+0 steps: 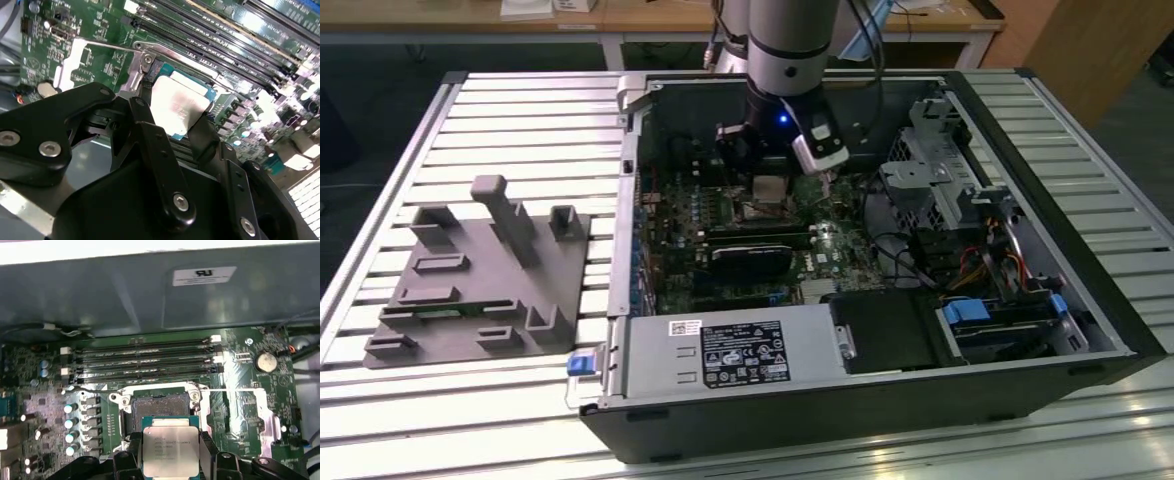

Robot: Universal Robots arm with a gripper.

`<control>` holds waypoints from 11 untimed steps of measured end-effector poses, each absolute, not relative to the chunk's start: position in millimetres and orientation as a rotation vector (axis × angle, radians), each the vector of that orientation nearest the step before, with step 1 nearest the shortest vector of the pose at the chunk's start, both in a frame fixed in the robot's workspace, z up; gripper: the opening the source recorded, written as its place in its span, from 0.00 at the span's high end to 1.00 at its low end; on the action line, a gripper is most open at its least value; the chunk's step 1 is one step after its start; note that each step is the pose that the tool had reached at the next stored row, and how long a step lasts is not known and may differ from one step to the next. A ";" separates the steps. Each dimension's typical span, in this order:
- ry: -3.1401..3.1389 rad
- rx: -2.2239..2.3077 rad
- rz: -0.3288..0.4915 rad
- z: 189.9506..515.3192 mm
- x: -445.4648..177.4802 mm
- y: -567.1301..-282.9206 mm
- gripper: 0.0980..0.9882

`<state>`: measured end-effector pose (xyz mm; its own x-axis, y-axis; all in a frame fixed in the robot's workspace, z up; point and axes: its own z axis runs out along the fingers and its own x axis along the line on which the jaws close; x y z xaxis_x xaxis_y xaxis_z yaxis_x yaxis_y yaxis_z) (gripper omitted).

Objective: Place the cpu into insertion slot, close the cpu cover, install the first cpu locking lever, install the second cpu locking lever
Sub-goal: 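Place the cpu into insertion slot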

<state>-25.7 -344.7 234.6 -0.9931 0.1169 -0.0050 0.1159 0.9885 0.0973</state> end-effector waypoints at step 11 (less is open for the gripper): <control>3.090 0.426 0.149 232.9 -25.7 -344.7 0.51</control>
